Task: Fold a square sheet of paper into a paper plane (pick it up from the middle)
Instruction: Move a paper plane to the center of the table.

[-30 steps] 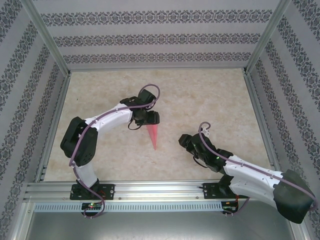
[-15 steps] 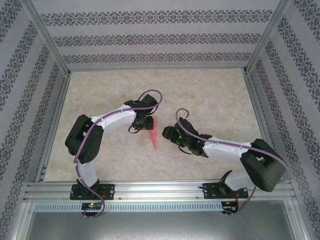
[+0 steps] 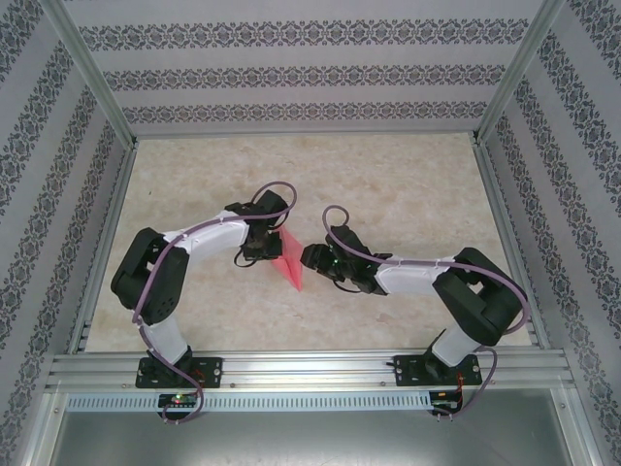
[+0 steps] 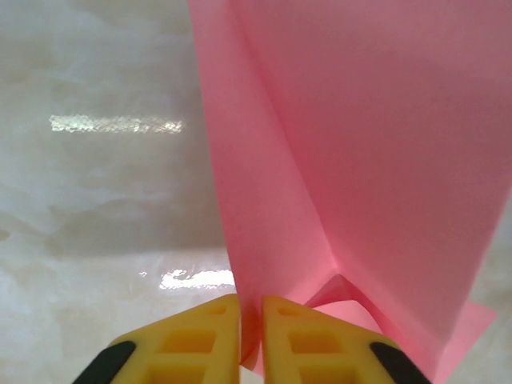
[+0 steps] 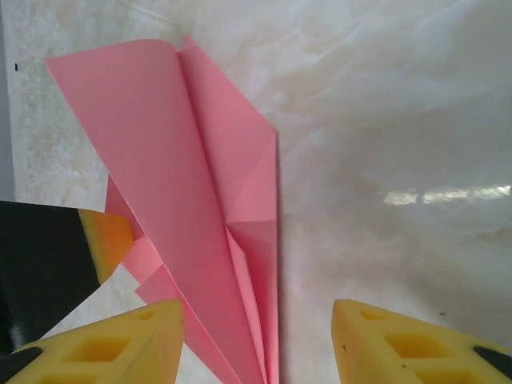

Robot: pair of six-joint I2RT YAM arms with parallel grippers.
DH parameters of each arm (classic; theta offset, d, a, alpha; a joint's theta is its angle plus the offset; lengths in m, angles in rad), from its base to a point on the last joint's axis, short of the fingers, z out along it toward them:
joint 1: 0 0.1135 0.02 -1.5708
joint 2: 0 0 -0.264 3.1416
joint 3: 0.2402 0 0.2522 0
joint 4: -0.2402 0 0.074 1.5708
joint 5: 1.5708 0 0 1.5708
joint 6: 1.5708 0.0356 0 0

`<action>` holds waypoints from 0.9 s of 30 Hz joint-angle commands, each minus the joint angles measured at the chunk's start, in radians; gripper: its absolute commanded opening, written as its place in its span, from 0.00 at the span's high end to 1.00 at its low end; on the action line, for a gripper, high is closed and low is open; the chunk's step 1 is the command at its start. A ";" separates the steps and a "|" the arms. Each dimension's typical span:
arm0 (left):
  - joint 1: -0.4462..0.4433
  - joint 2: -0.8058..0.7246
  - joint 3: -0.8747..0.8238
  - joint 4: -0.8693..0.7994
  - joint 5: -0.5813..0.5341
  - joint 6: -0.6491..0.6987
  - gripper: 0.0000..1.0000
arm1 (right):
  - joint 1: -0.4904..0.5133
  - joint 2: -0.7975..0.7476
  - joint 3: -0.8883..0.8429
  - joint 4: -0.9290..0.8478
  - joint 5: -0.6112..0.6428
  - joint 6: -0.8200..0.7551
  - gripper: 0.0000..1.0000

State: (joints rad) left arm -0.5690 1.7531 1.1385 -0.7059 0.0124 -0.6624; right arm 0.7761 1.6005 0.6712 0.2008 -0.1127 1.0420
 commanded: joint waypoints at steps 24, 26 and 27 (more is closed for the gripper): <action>0.022 -0.017 -0.032 0.102 0.073 0.015 0.86 | 0.000 0.162 0.130 0.105 -0.108 -0.080 0.46; 0.023 -0.017 -0.032 0.103 0.072 0.015 0.86 | 0.005 0.158 0.127 0.106 -0.106 -0.084 0.46; 0.022 -0.015 -0.034 0.104 0.074 0.014 0.86 | 0.006 0.156 0.126 0.110 -0.111 -0.087 0.47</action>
State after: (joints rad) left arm -0.5564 1.7443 1.1126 -0.6357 0.0742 -0.6617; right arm 0.7769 1.7496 0.7734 0.2672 -0.2092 0.9871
